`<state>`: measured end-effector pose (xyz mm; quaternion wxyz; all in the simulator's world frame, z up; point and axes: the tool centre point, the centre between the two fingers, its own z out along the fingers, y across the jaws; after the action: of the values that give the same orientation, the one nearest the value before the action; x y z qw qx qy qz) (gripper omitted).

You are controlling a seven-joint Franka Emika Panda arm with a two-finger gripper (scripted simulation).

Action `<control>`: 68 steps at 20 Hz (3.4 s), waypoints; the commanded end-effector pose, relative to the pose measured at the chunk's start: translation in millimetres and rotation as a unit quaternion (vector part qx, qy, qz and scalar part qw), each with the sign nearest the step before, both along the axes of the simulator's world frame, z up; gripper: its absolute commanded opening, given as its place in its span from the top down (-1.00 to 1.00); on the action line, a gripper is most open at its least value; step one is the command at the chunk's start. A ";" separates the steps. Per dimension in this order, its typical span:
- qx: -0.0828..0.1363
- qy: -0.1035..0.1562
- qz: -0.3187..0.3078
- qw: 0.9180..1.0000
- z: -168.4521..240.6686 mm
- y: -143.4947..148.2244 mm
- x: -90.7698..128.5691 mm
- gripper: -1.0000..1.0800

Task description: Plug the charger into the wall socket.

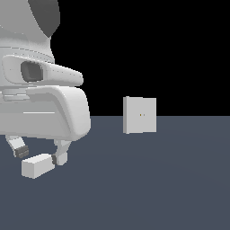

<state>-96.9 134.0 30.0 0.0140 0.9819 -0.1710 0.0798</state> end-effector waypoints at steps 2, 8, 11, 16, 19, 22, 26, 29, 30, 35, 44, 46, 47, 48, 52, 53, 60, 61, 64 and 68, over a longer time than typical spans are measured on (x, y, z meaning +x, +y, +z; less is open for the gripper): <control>0.000 0.000 0.000 1.000 -12.2 0.1 0.1 -0.92; 0.000 0.000 0.000 1.000 -18.1 0.2 0.5 1.00; 0.000 0.000 0.000 1.000 -18.1 0.2 0.5 1.00; 0.000 0.000 0.000 1.000 -18.1 0.2 0.5 1.00; 0.000 0.000 -0.001 1.000 -17.9 -0.2 0.7 1.00; 0.000 -0.001 0.003 1.000 -17.0 -2.5 0.3 1.00; 0.000 -0.001 0.014 1.000 -14.3 -10.1 -0.8 1.00; 0.000 -0.001 0.027 1.000 -11.1 -18.8 -1.8 1.00; 0.000 -0.001 0.032 0.999 -9.9 -22.3 -2.1 1.00; -0.001 -0.001 0.062 0.998 -2.2 -43.8 -3.2 1.00; -0.001 -0.002 0.128 0.992 14.5 -90.4 -0.6 1.00; -0.001 -0.002 0.142 0.990 18.0 -100.1 0.9 1.00; -0.001 -0.002 0.149 0.989 19.7 -104.9 1.7 1.00; -0.001 -0.002 0.155 0.988 21.4 -109.6 2.5 1.00; -0.001 -0.002 0.181 0.983 28.1 -127.8 6.5 1.00; -0.001 -0.002 0.188 0.982 29.7 -132.3 7.7 1.00; -0.001 -0.002 0.231 0.973 41.0 -162.6 17.3 1.00; -0.001 -0.002 0.238 0.971 42.6 -166.9 18.9 1.00; -0.001 -0.002 0.257 0.967 47.5 -179.7 24.2 1.00; 0.000 -0.002 0.282 0.959 54.1 -196.8 32.3 1.00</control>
<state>-67.7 -56.4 81.4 -0.0081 0.9913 0.1025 0.0827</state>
